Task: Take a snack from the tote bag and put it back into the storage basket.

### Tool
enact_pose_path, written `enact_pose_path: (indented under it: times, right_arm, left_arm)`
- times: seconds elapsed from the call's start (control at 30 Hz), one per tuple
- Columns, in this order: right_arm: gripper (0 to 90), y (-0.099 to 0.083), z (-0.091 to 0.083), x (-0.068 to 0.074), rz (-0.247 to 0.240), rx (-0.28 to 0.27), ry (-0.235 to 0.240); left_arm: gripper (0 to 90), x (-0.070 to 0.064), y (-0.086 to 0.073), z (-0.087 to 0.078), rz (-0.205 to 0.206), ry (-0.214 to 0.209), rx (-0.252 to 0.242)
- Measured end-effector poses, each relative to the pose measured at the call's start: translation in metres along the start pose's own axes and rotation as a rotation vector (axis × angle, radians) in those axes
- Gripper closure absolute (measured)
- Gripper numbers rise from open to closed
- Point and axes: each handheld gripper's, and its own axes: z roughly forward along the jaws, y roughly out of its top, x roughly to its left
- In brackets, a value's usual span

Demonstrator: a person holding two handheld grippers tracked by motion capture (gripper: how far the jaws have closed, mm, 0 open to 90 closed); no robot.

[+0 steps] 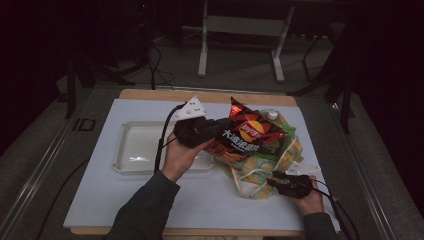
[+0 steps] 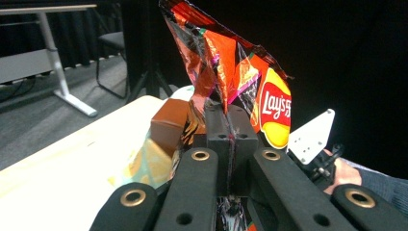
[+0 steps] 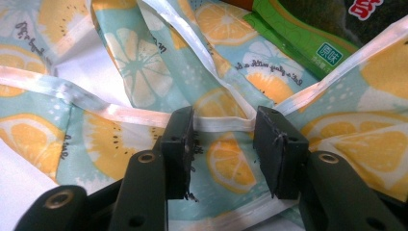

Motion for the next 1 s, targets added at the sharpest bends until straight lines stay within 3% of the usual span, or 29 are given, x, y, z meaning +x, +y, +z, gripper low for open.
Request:
enact_pose_path:
  times: [0.73,1.0]
  right_arm:
    - [58.7,0.000,0.000,0.000,-0.001,0.000,-0.001]
    - [58.7,0.000,0.000,0.000,-0.001,0.000,-0.002]
  left_arm:
    - [89.8,0.042,-0.010,-0.039,-0.025,0.162,-0.021]
    - [89.8,0.058,-0.017,-0.045,-0.038,0.217,-0.011]
